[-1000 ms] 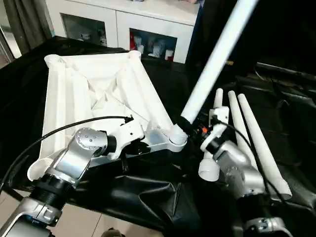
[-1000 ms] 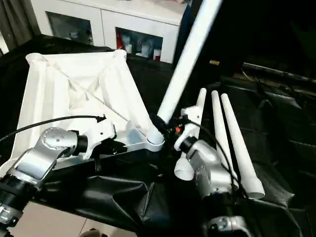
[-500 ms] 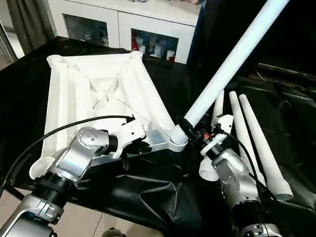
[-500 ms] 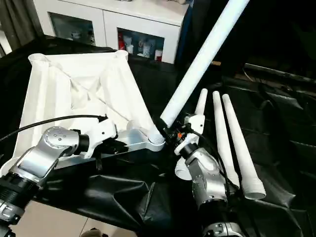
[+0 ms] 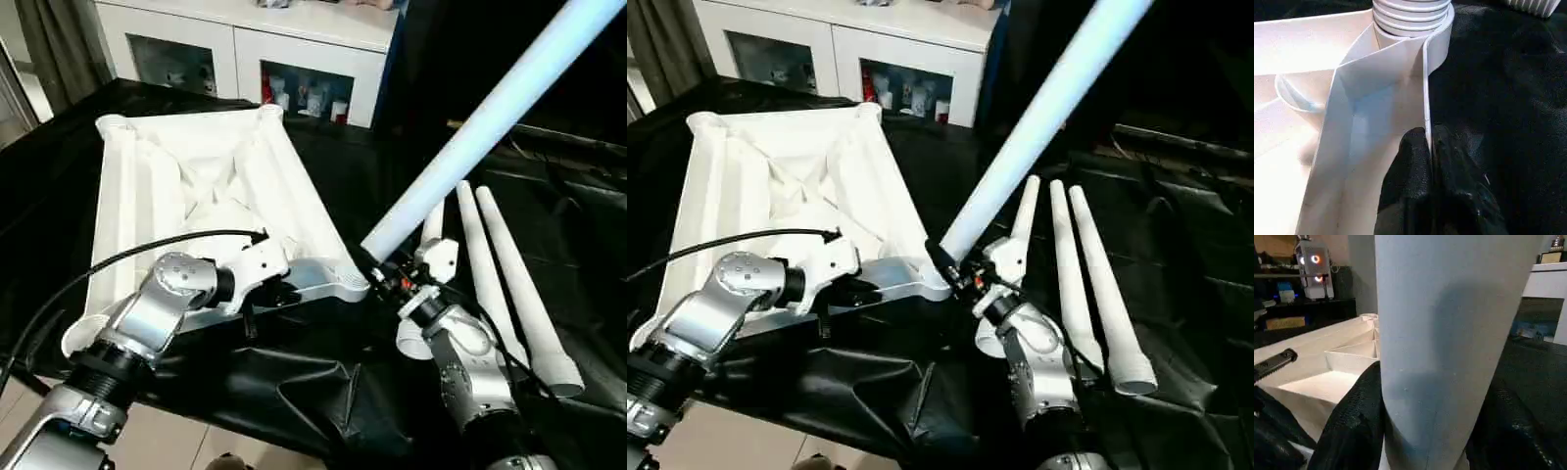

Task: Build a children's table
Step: Insert table leg to table base

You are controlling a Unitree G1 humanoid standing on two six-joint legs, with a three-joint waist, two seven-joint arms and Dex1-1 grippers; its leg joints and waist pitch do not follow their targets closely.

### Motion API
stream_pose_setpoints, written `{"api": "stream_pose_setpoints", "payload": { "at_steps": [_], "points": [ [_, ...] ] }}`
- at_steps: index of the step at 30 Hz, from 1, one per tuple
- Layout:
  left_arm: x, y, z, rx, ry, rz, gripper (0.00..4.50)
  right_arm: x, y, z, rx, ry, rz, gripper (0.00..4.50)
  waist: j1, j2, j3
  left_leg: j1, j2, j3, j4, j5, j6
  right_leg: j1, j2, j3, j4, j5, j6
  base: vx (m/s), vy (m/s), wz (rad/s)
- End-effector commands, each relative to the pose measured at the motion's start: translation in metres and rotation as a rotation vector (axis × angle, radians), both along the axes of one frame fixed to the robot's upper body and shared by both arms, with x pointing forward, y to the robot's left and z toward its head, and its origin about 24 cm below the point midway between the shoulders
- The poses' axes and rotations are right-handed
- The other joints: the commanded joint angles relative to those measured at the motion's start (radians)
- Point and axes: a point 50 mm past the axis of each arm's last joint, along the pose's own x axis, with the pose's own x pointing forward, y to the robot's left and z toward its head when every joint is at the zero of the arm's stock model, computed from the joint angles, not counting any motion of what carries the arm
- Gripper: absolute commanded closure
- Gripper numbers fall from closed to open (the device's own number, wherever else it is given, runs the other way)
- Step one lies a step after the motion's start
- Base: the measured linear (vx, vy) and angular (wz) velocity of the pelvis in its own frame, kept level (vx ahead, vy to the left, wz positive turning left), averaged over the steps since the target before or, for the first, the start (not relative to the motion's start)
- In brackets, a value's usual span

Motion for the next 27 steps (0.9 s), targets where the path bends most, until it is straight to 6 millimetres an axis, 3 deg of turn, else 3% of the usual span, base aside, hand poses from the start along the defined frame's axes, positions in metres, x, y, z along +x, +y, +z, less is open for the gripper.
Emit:
{"api": "stream_pose_setpoints", "payload": {
  "at_steps": [1, 13, 14, 17, 27],
  "points": [
    [0.006, 0.003, 0.01, 0.03, -0.046, -0.005, 4.5, -0.013, -0.011, -0.031, -0.109, 0.155, 0.011, 2.63, -0.003, 0.028, -0.056, 0.016, 0.036, -0.012, -0.094, -0.337, -0.032, 0.025, -0.069, 0.036, -0.092, -0.169, -0.213, 0.0, 0.0, 0.0],
    [0.002, -0.001, 0.006, 0.025, -0.039, -0.027, 4.5, 0.01, -0.001, -0.01, -0.099, 0.194, 0.14, 2.63, -0.007, 0.02, -0.052, 0.015, 0.037, -0.013, -0.097, -0.361, -0.031, 0.019, -0.073, 0.038, -0.099, -0.251, -0.198, 0.0, 0.0, 0.0],
    [0.001, -0.001, 0.006, 0.025, -0.038, -0.028, 4.5, 0.013, -0.001, -0.008, -0.106, 0.199, 0.157, 2.63, -0.008, 0.014, -0.051, 0.015, 0.037, -0.013, -0.097, -0.363, -0.029, 0.019, -0.074, 0.038, -0.1, -0.262, -0.197, 0.0, 0.0, 0.0],
    [0.0, 0.0, 0.006, 0.026, -0.036, -0.03, 4.5, 0.018, 0.001, -0.004, -0.129, 0.206, 0.207, 2.63, -0.011, 0.015, -0.051, 0.013, 0.037, -0.013, -0.097, -0.353, -0.029, 0.019, -0.075, 0.038, -0.1, -0.272, -0.198, 0.0, 0.0, 0.0],
    [-0.001, 0.003, 0.005, 0.031, -0.033, -0.03, 4.5, 0.015, -0.001, -0.009, -0.273, 0.26, 0.403, 2.63, -0.009, 0.009, -0.057, 0.011, 0.036, -0.006, -0.091, -0.256, -0.007, 0.027, -0.071, 0.034, -0.09, -0.132, -0.222, 0.0, 0.0, 0.0]
  ]
}}
